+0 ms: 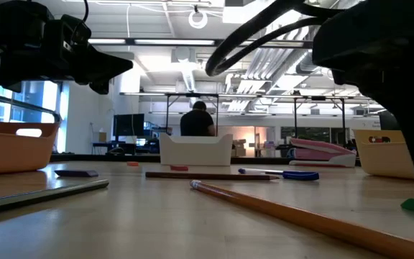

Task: Sort crayons/erasers/pens/pencils in bins
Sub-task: Put the green eraser into the pale yellow bin, then put the light blue pencil into the orange bin

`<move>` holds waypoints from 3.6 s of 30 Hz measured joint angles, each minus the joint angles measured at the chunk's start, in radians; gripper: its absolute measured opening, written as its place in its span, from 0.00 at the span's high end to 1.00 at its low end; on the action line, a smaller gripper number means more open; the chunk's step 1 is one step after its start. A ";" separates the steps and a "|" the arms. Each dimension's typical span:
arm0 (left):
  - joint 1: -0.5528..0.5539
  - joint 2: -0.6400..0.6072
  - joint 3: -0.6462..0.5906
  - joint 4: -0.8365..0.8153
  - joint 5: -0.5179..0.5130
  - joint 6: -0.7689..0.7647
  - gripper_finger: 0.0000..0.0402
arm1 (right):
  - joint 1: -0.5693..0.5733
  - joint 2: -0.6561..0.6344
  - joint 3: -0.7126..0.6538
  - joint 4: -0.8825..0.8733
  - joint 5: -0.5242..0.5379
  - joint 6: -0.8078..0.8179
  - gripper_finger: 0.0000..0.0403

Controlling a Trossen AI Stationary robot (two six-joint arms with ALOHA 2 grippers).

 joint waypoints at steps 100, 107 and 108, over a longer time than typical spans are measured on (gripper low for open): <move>0.000 0.000 0.000 0.045 0.001 -0.070 1.00 | 0.167 -0.812 -0.642 0.015 0.154 -0.004 0.95; 0.000 0.000 0.000 0.045 0.001 -0.054 1.00 | 0.316 -0.690 -0.642 0.130 0.133 0.217 0.99; 0.000 0.000 0.000 0.045 0.001 -0.056 1.00 | 0.331 -0.678 -0.642 0.143 0.121 0.256 0.98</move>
